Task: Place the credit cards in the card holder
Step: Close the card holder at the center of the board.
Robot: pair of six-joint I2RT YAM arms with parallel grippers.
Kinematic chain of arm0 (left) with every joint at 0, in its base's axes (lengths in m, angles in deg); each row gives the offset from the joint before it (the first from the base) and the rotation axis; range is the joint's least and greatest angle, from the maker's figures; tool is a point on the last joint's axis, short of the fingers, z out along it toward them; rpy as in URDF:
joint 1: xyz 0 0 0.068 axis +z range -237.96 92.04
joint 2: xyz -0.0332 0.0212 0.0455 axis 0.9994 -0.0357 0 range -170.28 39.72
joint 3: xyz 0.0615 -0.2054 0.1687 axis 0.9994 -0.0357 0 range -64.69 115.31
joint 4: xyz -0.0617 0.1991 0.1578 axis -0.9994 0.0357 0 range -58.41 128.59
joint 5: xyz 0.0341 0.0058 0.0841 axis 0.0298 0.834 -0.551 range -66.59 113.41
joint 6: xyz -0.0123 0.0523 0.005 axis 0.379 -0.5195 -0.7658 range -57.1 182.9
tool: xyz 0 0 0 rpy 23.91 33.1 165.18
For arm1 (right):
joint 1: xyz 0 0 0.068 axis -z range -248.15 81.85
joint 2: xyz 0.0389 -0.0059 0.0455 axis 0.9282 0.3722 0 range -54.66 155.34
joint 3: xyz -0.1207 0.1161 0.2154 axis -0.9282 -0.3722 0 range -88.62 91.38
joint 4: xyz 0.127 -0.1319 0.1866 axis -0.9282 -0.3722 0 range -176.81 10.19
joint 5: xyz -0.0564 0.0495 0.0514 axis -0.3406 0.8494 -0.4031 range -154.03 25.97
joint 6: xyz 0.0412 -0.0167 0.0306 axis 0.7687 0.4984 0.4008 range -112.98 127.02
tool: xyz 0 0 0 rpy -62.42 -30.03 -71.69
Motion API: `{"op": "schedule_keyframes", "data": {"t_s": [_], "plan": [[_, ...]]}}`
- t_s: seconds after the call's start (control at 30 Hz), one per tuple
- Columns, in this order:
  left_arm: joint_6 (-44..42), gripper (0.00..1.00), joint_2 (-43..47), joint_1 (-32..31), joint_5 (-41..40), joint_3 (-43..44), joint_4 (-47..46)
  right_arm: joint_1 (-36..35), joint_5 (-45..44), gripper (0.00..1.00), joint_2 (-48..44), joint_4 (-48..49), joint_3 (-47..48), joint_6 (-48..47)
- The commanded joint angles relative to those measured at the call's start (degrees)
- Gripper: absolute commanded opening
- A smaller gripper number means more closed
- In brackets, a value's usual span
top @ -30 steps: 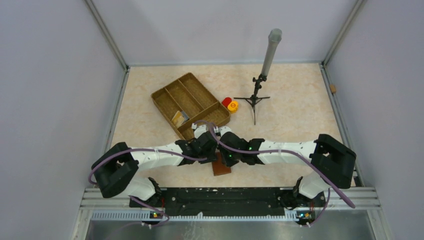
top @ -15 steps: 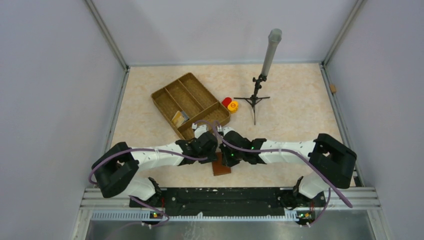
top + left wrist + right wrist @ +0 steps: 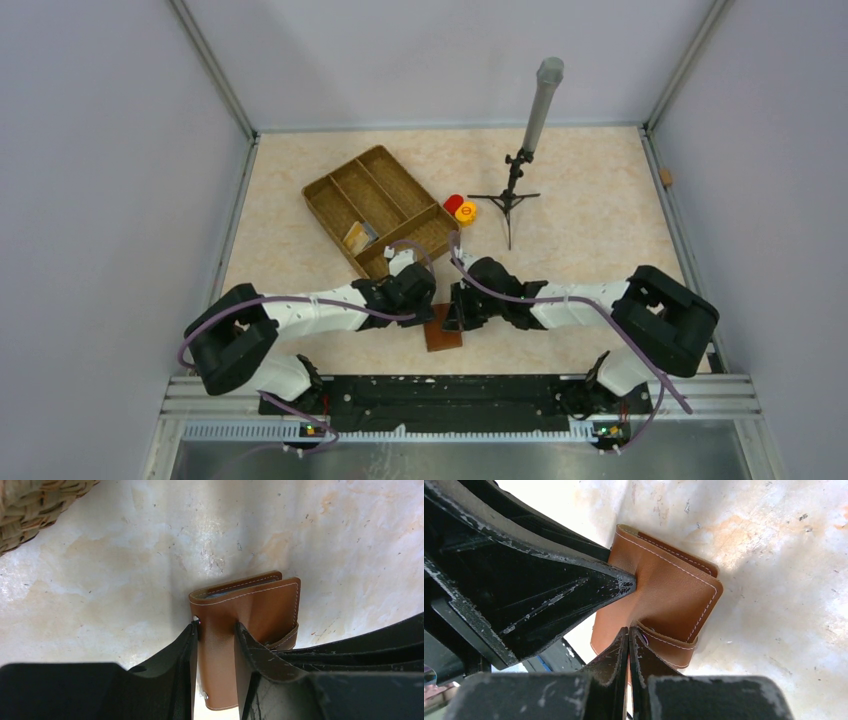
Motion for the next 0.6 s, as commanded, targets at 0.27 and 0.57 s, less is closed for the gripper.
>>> {"op": "schedule_keyframes", "data": {"t_s": [0.27, 0.57], "plan": [[-1.2, 0.33, -4.9, -1.1, 0.0, -2.5, 10.0, 7.2, 3.7, 0.0, 5.6, 11.7, -11.1, 2.1], [-0.4, 0.32, -4.5, -1.4, -1.3, -2.5, 10.8, 10.8, 6.7, 0.0, 9.0, 16.5, -13.7, 3.9]]}}
